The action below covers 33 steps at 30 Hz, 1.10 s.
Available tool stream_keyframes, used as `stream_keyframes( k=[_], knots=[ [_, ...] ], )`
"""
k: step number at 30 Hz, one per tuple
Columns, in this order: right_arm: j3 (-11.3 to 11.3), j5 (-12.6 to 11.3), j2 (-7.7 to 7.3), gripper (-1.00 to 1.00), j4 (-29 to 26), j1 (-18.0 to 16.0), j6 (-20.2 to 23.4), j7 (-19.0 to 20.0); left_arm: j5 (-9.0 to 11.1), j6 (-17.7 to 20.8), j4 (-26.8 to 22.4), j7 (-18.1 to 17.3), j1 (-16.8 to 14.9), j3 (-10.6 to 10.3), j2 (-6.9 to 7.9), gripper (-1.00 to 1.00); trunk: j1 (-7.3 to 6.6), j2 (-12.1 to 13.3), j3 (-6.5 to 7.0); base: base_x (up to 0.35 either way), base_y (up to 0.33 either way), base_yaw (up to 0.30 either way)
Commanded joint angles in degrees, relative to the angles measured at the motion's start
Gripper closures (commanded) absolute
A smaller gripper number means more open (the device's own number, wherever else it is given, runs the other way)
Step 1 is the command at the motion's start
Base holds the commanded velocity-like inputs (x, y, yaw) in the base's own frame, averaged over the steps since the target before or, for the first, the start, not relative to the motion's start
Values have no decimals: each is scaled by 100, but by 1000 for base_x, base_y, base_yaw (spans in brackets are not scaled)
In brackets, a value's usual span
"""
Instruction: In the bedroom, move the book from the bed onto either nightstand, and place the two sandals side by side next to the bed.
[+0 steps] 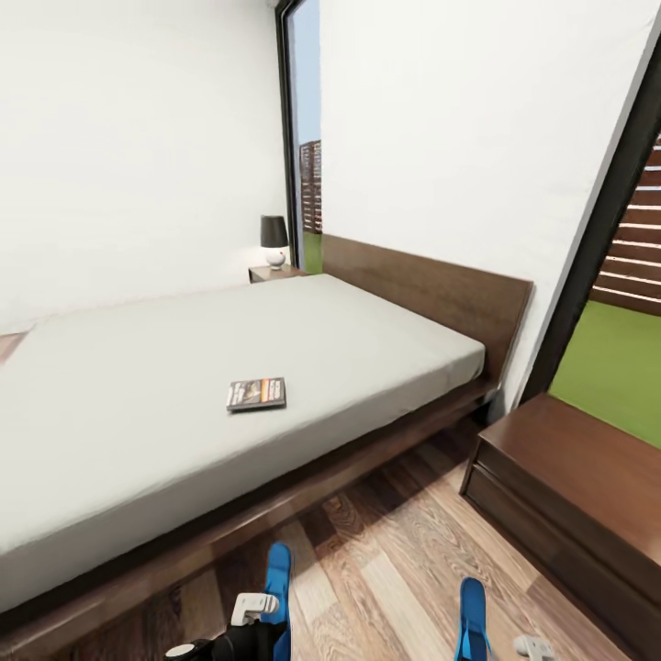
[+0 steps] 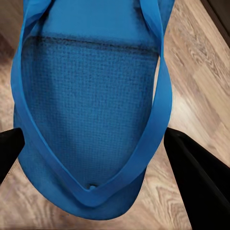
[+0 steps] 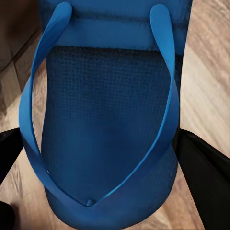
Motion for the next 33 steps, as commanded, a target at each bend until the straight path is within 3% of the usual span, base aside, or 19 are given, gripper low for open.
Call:
stream_keyframes(
  k=[1,33],
  knots=[
    [7,-51,-3,100,3,-1,15,20,55,23,-2,4,-4,-32,3,100,-1,-2,-5,0,0,291],
    [7,-51,-3,100,3,-1,16,17,55,23,0,4,-4,-33,3,100,-1,-2,-5,0,0,291]
  ],
)
